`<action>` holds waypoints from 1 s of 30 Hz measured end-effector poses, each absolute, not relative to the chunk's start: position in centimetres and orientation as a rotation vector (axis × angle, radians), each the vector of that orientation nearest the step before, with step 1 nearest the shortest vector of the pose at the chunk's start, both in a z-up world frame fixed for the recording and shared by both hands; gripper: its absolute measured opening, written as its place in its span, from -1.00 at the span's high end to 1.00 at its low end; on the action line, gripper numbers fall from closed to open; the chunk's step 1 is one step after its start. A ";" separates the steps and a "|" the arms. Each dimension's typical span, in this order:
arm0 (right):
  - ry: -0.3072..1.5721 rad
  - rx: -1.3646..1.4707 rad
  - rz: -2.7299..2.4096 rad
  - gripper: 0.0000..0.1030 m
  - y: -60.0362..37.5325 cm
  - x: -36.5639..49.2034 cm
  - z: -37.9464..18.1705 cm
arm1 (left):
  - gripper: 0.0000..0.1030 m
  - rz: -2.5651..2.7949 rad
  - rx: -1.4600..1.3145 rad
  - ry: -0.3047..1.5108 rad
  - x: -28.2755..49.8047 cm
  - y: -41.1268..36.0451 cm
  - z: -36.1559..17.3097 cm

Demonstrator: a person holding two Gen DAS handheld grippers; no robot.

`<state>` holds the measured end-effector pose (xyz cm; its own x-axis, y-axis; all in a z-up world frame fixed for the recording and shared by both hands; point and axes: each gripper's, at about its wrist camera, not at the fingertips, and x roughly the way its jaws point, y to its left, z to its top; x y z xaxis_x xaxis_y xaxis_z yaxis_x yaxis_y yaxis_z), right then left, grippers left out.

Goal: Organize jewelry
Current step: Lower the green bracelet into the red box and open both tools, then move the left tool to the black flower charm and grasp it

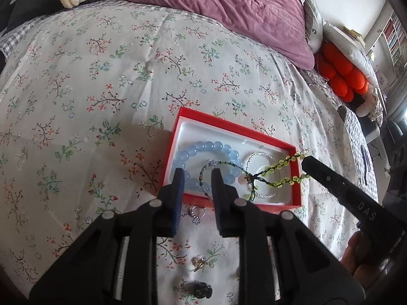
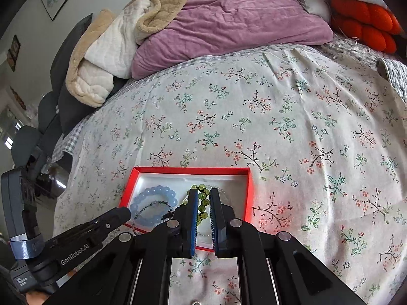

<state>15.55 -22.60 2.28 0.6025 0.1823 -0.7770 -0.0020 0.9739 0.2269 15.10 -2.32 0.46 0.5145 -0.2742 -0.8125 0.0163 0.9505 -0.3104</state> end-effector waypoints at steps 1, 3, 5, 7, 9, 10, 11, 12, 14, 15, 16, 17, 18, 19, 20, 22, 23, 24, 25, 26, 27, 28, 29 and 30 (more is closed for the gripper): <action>0.933 0.212 0.101 0.76 -22.7 15.6 2.2 | 0.43 -0.175 -0.269 1.020 15.0 -2.4 0.5; 0.971 0.226 0.108 0.76 -23.0 15.8 1.9 | 0.23 -0.169 -0.246 1.018 14.7 -2.4 0.6; 0.996 0.237 0.117 0.72 -23.2 15.7 1.9 | 0.04 -0.158 -0.220 1.011 14.3 -2.4 0.8; 1.008 0.236 0.119 0.72 -23.4 15.4 2.0 | -0.03 -0.150 -0.195 1.010 14.0 -2.4 1.0; 1.015 0.230 0.121 0.71 -23.5 15.1 2.2 | -0.13 -0.145 -0.175 1.011 13.5 -2.4 1.1; 1.019 0.224 0.122 0.71 -23.6 14.9 2.4 | -0.22 -0.142 -0.165 1.011 13.3 -2.4 1.2; 1.024 0.219 0.124 0.70 -23.6 14.6 2.5 | -0.32 -0.139 -0.153 1.009 13.0 -2.4 1.3; 1.030 0.213 0.126 0.70 -23.6 14.3 2.7 | -0.37 -0.135 -0.135 1.006 12.7 -2.5 1.4; 1.044 0.199 0.128 0.65 -23.7 13.7 2.9 | -0.50 -0.124 -0.096 1.005 12.1 -2.6 1.5; 1.049 0.191 0.130 0.61 -23.7 13.4 3.0 | -0.51 -0.121 -0.080 1.006 11.8 -2.7 1.6; 1.054 0.181 0.131 0.44 -23.7 13.0 3.1 | -0.53 -0.116 -0.064 1.009 11.5 -2.7 1.6; 1.056 0.172 0.133 0.04 -23.7 12.6 3.2 | -0.55 -0.113 -0.054 1.013 11.3 -2.7 1.6; 1.053 0.164 0.133 -0.25 -23.7 12.1 3.3 | -0.56 -0.108 -0.044 1.019 11.0 -2.6 1.5; 1.042 0.157 0.132 -0.52 -23.7 11.6 3.6 | -0.58 -0.104 -0.039 1.024 10.7 -2.6 1.5; 1.034 0.142 0.132 -0.52 -23.6 11.1 3.8 | -0.59 -0.101 -0.033 1.032 10.5 -2.5 1.4; 1.045 0.110 0.138 -0.52 -23.4 10.3 4.0 | -0.60 -0.095 -0.024 1.052 10.0 -2.2 1.2; 1.047 0.099 0.142 -0.52 -23.3 9.8 4.1 | -0.61 -0.092 -0.023 1.061 9.7 -2.1 1.0; 1.051 0.084 0.143 -0.52 -23.1 9.4 4.0 | -0.62 -0.089 -0.024 1.070 9.5 -2.0 0.9; 1.057 0.064 0.142 -0.53 -23.0 8.9 3.9 | -0.63 -0.086 -0.027 1.076 9.3 -1.9 0.8; 1.063 0.045 0.141 -0.55 -22.9 8.5 3.8 | -0.64 -0.083 -0.032 1.082 9.0 -1.7 0.8; 1.066 0.030 0.141 -0.57 -22.9 8.1 3.7 | -0.65 -0.080 -0.038 1.089 8.8 -1.5 0.7; 1.069 0.013 0.140 -0.62 -22.8 7.7 3.6 | -0.67 -0.079 -0.042 1.094 8.6 -1.4 0.7; 1.068 -0.002 0.138 -0.63 -22.8 7.3 3.5 | -0.69 -0.081 -0.048 1.099 8.4 -1.3 0.6; 1.066 -0.017 0.135 -0.65 -22.8 6.9 3.4 | -0.71 -0.083 -0.052 1.103 8.1 -1.1 0.6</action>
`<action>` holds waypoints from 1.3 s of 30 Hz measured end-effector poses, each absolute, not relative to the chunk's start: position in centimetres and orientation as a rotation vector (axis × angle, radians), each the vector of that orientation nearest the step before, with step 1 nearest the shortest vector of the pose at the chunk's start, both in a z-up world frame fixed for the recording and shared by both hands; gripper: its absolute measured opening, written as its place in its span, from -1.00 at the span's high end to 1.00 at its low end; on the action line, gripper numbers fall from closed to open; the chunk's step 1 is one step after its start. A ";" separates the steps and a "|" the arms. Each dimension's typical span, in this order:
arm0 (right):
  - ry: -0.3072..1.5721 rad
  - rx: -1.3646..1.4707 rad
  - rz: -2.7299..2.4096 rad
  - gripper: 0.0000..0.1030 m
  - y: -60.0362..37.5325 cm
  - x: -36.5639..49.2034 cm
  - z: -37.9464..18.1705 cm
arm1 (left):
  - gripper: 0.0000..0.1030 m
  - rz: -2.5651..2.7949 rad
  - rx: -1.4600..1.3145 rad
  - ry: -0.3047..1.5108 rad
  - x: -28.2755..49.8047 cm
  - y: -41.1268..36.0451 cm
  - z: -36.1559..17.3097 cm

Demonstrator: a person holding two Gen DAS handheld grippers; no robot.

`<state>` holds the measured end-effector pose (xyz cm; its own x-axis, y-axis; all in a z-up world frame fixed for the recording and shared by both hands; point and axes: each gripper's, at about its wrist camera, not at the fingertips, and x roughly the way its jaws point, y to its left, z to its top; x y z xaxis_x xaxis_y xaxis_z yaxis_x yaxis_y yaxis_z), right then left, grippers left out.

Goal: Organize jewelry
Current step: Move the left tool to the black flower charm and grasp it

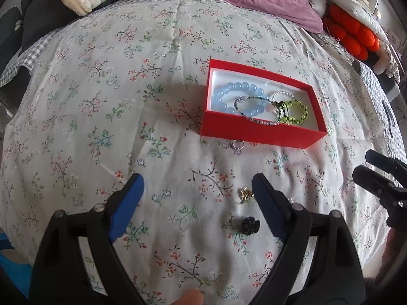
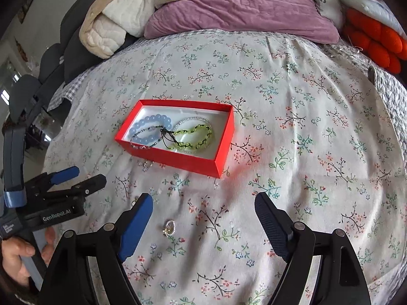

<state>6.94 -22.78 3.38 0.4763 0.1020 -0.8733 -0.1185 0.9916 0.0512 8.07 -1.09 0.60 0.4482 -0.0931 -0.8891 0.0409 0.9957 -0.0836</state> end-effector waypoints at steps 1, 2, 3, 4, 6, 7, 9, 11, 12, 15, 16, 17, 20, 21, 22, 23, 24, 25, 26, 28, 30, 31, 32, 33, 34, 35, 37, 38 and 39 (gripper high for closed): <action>1.064 -0.031 0.130 -0.71 -22.8 6.7 3.3 | -0.75 -0.083 -0.053 1.105 7.8 -1.0 0.6; 1.059 -0.045 0.123 -0.77 -22.8 6.4 3.2 | -0.79 -0.078 -0.051 1.109 7.6 -0.9 0.5; 1.054 -0.061 0.116 -0.79 -22.8 6.0 3.2 | -0.81 -0.072 -0.046 1.110 7.3 -0.7 0.5; 1.052 -0.075 0.112 -0.86 -22.8 5.8 3.1 | -0.83 -0.068 -0.042 1.109 7.1 -0.6 0.4; 1.053 -0.102 0.106 -0.87 -22.8 5.3 2.9 | -0.85 -0.066 -0.029 1.106 6.5 -0.3 0.3; 1.058 -0.116 0.105 -0.87 -22.8 5.1 2.7 | -0.86 -0.066 -0.020 1.108 6.3 -0.2 0.2; 1.070 -0.141 0.105 -0.87 -22.9 4.7 2.3 | -0.87 -0.071 0.008 1.110 5.7 -0.2 -0.1; 1.084 -0.161 0.104 -0.87 -22.9 4.3 1.8 | -0.87 -0.078 0.041 1.116 5.1 -0.2 -0.5; 1.093 -0.168 0.108 -0.87 -22.9 4.1 1.5 | -0.88 -0.084 0.051 1.120 4.9 -0.2 -0.7; 1.118 -0.185 0.119 -0.87 -22.8 3.6 0.5 | -0.88 -0.098 0.072 1.134 4.0 -0.2 -1.5; 1.129 -0.196 0.124 -0.87 -22.7 3.4 0.0 | -0.88 -0.104 0.075 1.137 3.7 -0.2 -1.8; 1.135 -0.204 0.129 -0.87 -22.6 3.2 -0.4 | -0.88 -0.111 0.077 1.138 3.4 -0.2 -2.1; 1.160 -0.227 0.155 -0.87 -22.0 2.5 -1.8 | -0.88 -0.136 0.112 1.132 2.6 -0.8 -3.3; 1.170 -0.233 0.170 -0.87 -21.8 2.3 -2.3 | -0.88 -0.149 0.136 1.126 2.3 -1.2 -3.7; 1.182 -0.244 0.187 -0.87 -21.4 2.2 -2.9 | -0.88 -0.159 0.162 1.119 2.1 -1.5 -4.0; 1.188 -0.258 0.199 -0.87 -21.1 2.0 -3.4 | -0.88 -0.170 0.185 1.111 2.0 -1.8 -4.3; 1.189 -0.276 0.208 -0.87 -20.8 1.8 -3.9 | -0.88 -0.185 0.199 1.099 1.8 -2.0 -4.7; 1.188 -0.297 0.218 -0.87 -20.5 1.7 -4.4 | -0.88 -0.197 0.207 1.088 1.6 -2.2 -4.9; 1.187 -0.312 0.226 -0.87 -20.3 1.6 -4.8 | -0.88 -0.212 0.215 1.075 1.5 -2.5 -5.2; 1.195 -0.337 0.243 -0.87 -19.8 1.6 -5.7 | -0.88 -0.251 0.230 1.054 1.5 -3.1 -5.6; 1.210 -0.355 0.251 -0.87 -19.6 1.9 -6.7 | -0.88 -0.293 0.231 1.030 1.6 -3.7 -5.8; 1.211 -0.352 0.256 -0.88 -19.7 1.9 -6.9 | -0.88 -0.308 0.228 1.021 1.7 -3.9 -5.9; 1.209 -0.338 0.259 -0.89 -19.8 2.1 -7.0 | -0.88 -0.320 0.222 1.013 1.7 -4.2 -6.0; 1.210 -0.325 0.259 -0.92 -20.0 2.2 -7.2 | -0.88 -0.331 0.216 1.005 1.8 -4.4 -6.1; 1.213 -0.314 0.249 -1.00 -20.2 2.4 -7.4 | -0.88 -0.337 0.214 1.000 1.9 -4.6 -6.2; 1.214 -0.299 0.251 -1.00 -20.5 2.5 -7.7 | -0.88 -0.348 0.213 0.999 2.0 -4.8 -6.2; 1.173 -0.286 0.267 -1.00 -20.8 2.1 -7.8 | -0.87 -0.369 0.218 0.999 2.2 -5.3 -6.3; 1.158 -0.297 0.273 -1.00 -20.8 1.9 -7.9 | -0.85 -0.380 0.220 0.997 2.3 -5.6 -6.3; 1.157 -0.309 0.277 -1.00 -20.7 1.9 -8.0 | -0.83 -0.395 0.217 0.997 2.4 -5.8 -6.3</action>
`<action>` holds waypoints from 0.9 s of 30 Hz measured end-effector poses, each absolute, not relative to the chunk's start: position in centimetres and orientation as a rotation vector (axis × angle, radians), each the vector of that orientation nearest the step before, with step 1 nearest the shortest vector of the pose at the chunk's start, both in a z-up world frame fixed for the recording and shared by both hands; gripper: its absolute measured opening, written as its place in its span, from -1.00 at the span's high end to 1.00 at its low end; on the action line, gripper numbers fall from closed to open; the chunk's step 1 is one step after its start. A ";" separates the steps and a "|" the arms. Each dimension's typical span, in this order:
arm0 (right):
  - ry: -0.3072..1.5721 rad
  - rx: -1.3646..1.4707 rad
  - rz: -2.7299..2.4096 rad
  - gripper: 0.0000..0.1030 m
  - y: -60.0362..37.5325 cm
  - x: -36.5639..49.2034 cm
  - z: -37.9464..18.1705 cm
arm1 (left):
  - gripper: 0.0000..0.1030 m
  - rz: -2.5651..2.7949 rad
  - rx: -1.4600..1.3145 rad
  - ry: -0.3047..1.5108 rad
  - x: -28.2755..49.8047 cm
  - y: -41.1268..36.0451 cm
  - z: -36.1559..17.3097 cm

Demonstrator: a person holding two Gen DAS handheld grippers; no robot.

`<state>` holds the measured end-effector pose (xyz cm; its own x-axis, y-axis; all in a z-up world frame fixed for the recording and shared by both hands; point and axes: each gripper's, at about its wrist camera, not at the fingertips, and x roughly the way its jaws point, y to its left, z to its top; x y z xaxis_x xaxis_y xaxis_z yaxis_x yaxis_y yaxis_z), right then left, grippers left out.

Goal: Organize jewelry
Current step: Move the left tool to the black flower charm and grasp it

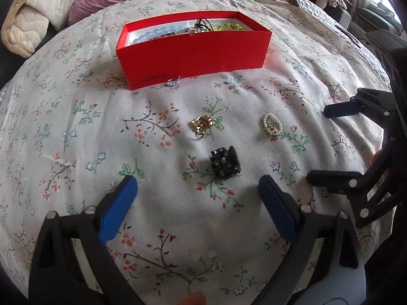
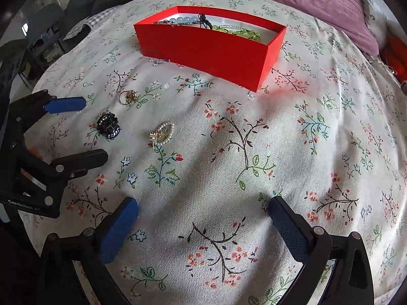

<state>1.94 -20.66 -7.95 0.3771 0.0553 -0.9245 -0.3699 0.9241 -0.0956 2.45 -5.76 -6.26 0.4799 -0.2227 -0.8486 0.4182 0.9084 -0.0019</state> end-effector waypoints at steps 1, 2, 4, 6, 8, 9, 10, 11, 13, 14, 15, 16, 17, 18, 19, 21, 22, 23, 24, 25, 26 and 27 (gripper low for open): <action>1.169 -0.311 0.276 -1.00 -20.6 2.1 -7.9 | -0.78 -0.404 0.212 0.998 2.5 -5.9 -6.3; 1.185 -0.310 0.275 -1.00 -20.5 2.3 -7.9 | -0.74 -0.414 0.207 0.997 2.5 -6.0 -6.2; 1.193 -0.306 0.275 -1.00 -20.4 2.7 -7.7 | -0.66 -0.444 0.190 0.997 2.8 -6.2 -6.1; 1.183 -0.311 0.279 -1.00 -20.4 2.7 -7.6 | -0.53 -0.469 0.183 0.998 2.9 -6.5 -6.1; 1.178 -0.314 0.281 -1.00 -20.3 2.7 -7.5 | -0.29 -0.477 0.185 0.997 3.1 -6.7 -6.1; 1.174 -0.313 0.281 -1.00 -20.2 2.7 -7.4 | -0.24 -0.475 0.183 0.995 3.2 -6.7 -6.1; 1.167 -0.309 0.284 -1.00 -20.3 2.8 -7.3 | -0.15 -0.471 0.178 0.994 3.1 -6.7 -6.0; 1.162 -0.307 0.287 -1.00 -20.3 2.8 -7.2 | -0.06 -0.468 0.172 0.993 3.2 -6.7 -6.0; 1.152 -0.302 0.295 -1.00 -20.6 2.7 -6.9 | 0.12 -0.466 0.167 0.989 3.4 -6.6 -5.9; 1.148 -0.298 0.300 -1.00 -20.6 2.7 -6.8 | 0.29 -0.466 0.167 0.988 3.5 -6.5 -5.9; 1.145 -0.293 0.306 -1.00 -20.6 2.7 -6.7 | 0.38 -0.468 0.165 0.988 3.5 -6.5 -5.8; 1.144 -0.289 0.312 -1.00 -20.7 2.8 -6.5 | 0.50 -0.470 0.163 0.989 3.6 -6.4 -5.8; 1.143 -0.286 0.316 -1.00 -20.6 2.8 -6.5 | 0.50 -0.472 0.158 0.991 3.6 -6.2 -5.7; 1.142 -0.284 0.319 -1.00 -20.6 2.8 -6.4 | 0.50 -0.473 0.152 0.994 3.7 -6.1 -5.7; 1.141 -0.282 0.324 -1.00 -20.4 2.9 -6.4 | 0.51 -0.472 0.150 0.996 3.6 -6.0 -5.6; 1.134 -0.282 0.331 -1.00 -20.0 3.0 -6.2 | 0.51 -0.463 0.151 1.002 3.6 -5.9 -5.5; 1.125 -0.281 0.335 -0.99 -19.7 2.9 -6.0 | 0.51 -0.458 0.150 1.004 3.6 -5.8 -5.5; 1.114 -0.280 0.342 -0.96 -19.5 2.9 -5.8 | 0.51 -0.452 0.149 1.007 3.6 -5.7 -5.4; 1.104 -0.277 0.350 -0.93 -19.4 2.8 -5.7 | 0.51 -0.447 0.150 1.009 3.5 -5.6 -5.3; 1.093 -0.270 0.361 -0.86 -19.1 2.9 -5.5 | 0.51 -0.441 0.152 1.012 3.5 -5.6 -5.2; 1.084 -0.261 0.373 -0.73 -19.0 2.9 -5.3 | 0.51 -0.433 0.155 1.015 3.5 -5.5 -5.1; 1.078 -0.252 0.387 -0.65 -18.8 3.0 -5.2 | 0.51 -0.424 0.157 1.020 3.4 -5.4 -5.0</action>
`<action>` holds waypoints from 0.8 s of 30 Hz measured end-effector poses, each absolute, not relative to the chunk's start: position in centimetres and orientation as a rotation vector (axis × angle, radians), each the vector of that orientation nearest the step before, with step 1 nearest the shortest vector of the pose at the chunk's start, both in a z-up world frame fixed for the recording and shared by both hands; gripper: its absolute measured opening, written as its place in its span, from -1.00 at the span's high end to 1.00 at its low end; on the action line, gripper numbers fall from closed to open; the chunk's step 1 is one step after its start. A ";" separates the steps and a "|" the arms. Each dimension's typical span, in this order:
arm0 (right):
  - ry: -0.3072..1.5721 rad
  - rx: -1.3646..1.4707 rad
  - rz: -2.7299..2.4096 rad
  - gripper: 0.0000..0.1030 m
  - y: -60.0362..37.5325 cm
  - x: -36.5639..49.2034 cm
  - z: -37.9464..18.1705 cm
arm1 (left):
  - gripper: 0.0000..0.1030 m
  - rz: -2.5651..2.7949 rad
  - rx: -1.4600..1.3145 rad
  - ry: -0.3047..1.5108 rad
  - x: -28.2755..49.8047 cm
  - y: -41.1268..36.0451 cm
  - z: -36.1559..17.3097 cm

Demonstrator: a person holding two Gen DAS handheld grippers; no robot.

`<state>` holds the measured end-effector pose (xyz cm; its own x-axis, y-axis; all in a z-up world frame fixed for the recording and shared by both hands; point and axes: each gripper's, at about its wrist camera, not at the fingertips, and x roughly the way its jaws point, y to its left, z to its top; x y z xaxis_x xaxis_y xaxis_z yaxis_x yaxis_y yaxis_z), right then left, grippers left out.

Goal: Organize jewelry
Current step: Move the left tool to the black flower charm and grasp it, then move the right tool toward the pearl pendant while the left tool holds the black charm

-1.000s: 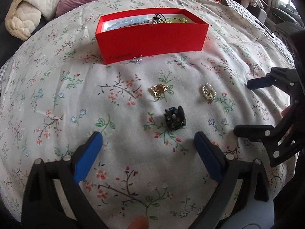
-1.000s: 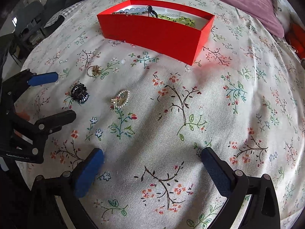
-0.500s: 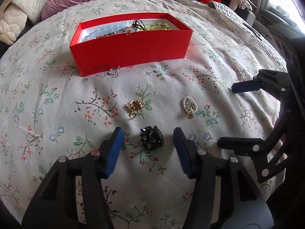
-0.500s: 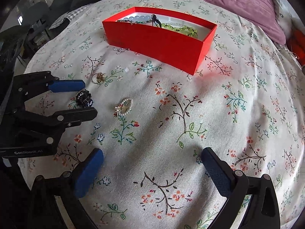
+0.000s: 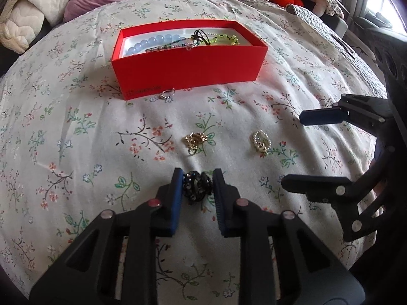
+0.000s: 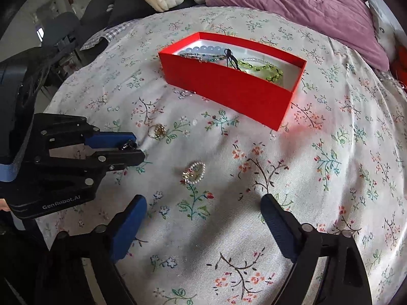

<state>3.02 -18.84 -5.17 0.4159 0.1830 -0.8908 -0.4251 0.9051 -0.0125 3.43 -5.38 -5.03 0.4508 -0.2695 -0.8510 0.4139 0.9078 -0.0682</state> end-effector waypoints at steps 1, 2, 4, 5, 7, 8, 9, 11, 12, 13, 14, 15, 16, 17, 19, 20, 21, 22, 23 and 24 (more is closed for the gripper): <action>1.072 -0.244 0.400 -0.52 -18.6 3.0 -5.0 | 0.51 -0.420 0.156 1.024 3.4 -5.3 -5.0; 1.064 -0.240 0.411 -0.42 -18.5 3.0 -4.9 | 0.51 -0.417 0.154 1.030 3.4 -5.2 -5.0; 1.050 -0.244 0.437 -0.15 -17.9 2.9 -4.8 | 0.51 -0.410 0.152 1.038 3.4 -4.9 -5.0; 1.048 -0.247 0.449 0.05 -17.6 3.0 -4.9 | 0.51 -0.409 0.152 1.040 3.4 -4.8 -5.0; 1.044 -0.255 0.468 0.29 -17.4 2.7 -5.1 | 0.51 -0.409 0.147 1.045 3.3 -4.6 -5.0; 1.040 -0.262 0.470 0.37 -17.2 2.7 -5.2 | 0.51 -0.411 0.146 1.049 3.3 -4.5 -5.0; 1.030 -0.269 0.468 0.38 -17.0 2.6 -5.2 | 0.51 -0.413 0.146 1.050 3.2 -4.3 -5.0; 1.015 -0.281 0.466 0.39 -16.7 2.5 -5.2 | 0.51 -0.416 0.147 1.050 3.1 -4.2 -5.0; 1.009 -0.286 0.463 0.39 -16.6 2.5 -5.2 | 0.51 -0.416 0.146 1.050 3.1 -4.1 -5.0; 1.004 -0.290 0.462 0.39 -16.4 2.5 -5.2 | 0.51 -0.417 0.145 1.052 3.1 -3.9 -5.0; 1.002 -0.294 0.463 0.39 -16.3 2.6 -5.3 | 0.51 -0.416 0.144 1.053 3.1 -3.8 -5.0; 1.001 -0.301 0.461 0.39 -16.1 2.6 -5.3 | 0.51 -0.414 0.142 1.055 3.1 -3.7 -5.0; 1.001 -0.307 0.459 0.39 -16.0 2.7 -5.4 | 0.51 -0.414 0.139 1.057 3.1 -3.7 -5.0; 1.004 -0.309 0.457 0.40 -16.0 2.8 -5.6 | 0.51 -0.413 0.137 1.058 3.2 -3.7 -5.0; 1.012 -0.308 0.452 0.43 -15.9 3.1 -5.9 | 0.51 -0.412 0.138 1.059 3.2 -3.9 -5.0; 1.016 -0.311 0.452 0.45 -15.9 3.3 -6.1 | 0.51 -0.413 0.139 1.060 3.2 -3.9 -5.1; 1.018 -0.316 0.449 0.46 -15.8 3.4 -6.2 | 0.51 -0.415 0.139 1.060 3.2 -3.9 -5.1; 1.019 -0.319 0.446 0.48 -15.8 3.5 -6.3 | 0.51 -0.416 0.140 1.061 3.3 -4.0 -5.1; 1.021 -0.317 0.444 0.50 -15.8 3.6 -6.4 | 0.51 -0.417 0.141 1.062 3.2 -4.0 -5.1; 1.022 -0.315 0.440 0.51 -15.8 3.6 -6.4 | 0.51 -0.418 0.142 1.062 3.2 -4.1 -5.1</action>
